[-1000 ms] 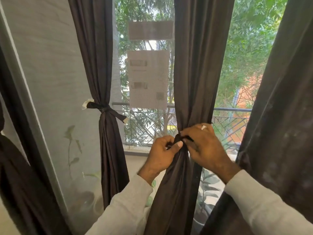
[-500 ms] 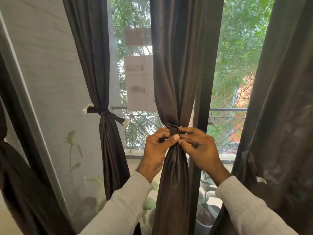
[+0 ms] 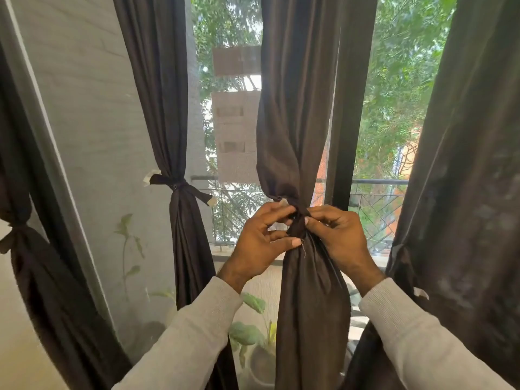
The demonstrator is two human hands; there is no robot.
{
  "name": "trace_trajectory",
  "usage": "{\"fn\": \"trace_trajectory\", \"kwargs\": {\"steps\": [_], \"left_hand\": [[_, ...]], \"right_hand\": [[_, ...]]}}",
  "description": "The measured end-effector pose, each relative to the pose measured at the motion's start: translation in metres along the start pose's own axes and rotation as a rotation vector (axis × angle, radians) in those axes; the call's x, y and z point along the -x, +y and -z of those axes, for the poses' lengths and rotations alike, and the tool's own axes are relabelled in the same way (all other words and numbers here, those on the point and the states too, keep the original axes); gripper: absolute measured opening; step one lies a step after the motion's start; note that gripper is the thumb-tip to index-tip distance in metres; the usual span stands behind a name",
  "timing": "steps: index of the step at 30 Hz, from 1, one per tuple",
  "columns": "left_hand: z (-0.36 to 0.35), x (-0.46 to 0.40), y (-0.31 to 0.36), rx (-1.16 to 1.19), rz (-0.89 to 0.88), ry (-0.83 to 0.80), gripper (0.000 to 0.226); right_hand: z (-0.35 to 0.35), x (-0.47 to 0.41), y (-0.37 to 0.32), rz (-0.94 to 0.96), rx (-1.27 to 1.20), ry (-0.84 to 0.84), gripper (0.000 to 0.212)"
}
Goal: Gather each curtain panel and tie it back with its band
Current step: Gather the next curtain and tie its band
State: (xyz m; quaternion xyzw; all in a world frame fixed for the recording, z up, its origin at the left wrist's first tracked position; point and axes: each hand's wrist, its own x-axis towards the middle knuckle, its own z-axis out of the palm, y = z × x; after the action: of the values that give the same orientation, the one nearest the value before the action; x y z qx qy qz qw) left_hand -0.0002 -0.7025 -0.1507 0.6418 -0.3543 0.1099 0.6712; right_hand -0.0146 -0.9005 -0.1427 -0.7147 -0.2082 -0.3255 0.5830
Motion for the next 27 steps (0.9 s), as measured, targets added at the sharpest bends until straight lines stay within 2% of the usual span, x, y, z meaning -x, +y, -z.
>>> {"fn": "trace_trajectory", "kwargs": {"steps": [3, 6, 9, 13, 16, 20, 22, 24, 25, 27], "left_hand": [[-0.003, -0.003, 0.006, -0.016, -0.025, 0.065, 0.075], [-0.016, -0.005, 0.011, -0.005, -0.038, 0.268, 0.056], [-0.022, -0.007, 0.007, -0.016, -0.062, 0.366, 0.039], [-0.021, -0.008, 0.008, -0.073, -0.105, 0.327, 0.028], [-0.019, -0.013, 0.01, -0.076, -0.08, 0.277, 0.032], [-0.02, -0.018, 0.013, -0.124, -0.097, 0.313, 0.011], [-0.024, -0.019, 0.017, -0.013, -0.037, 0.402, 0.007], [-0.028, -0.02, 0.018, 0.098, 0.054, 0.516, 0.009], [-0.029, -0.021, 0.018, 0.103, 0.078, 0.572, 0.01], [-0.028, -0.025, 0.015, -0.041, 0.027, 0.668, 0.015]], "right_hand": [[-0.003, 0.002, -0.006, -0.083, -0.114, 0.05, 0.013], [-0.007, 0.005, -0.01, -0.094, -0.133, 0.067, 0.017], [-0.01, 0.006, -0.013, -0.095, -0.072, 0.054, 0.018], [-0.01, 0.008, -0.017, -0.124, -0.132, 0.076, 0.008], [-0.008, 0.01, -0.019, -0.119, -0.139, 0.059, 0.014], [-0.01, 0.011, -0.027, -0.084, -0.149, 0.042, 0.019], [-0.01, 0.009, -0.03, -0.044, -0.109, 0.063, 0.02], [-0.009, 0.007, -0.032, 0.056, 0.032, 0.081, 0.021], [-0.008, 0.007, -0.035, 0.114, 0.117, 0.088, 0.022], [-0.007, 0.007, -0.043, 0.252, 0.266, 0.094, 0.021]]}}
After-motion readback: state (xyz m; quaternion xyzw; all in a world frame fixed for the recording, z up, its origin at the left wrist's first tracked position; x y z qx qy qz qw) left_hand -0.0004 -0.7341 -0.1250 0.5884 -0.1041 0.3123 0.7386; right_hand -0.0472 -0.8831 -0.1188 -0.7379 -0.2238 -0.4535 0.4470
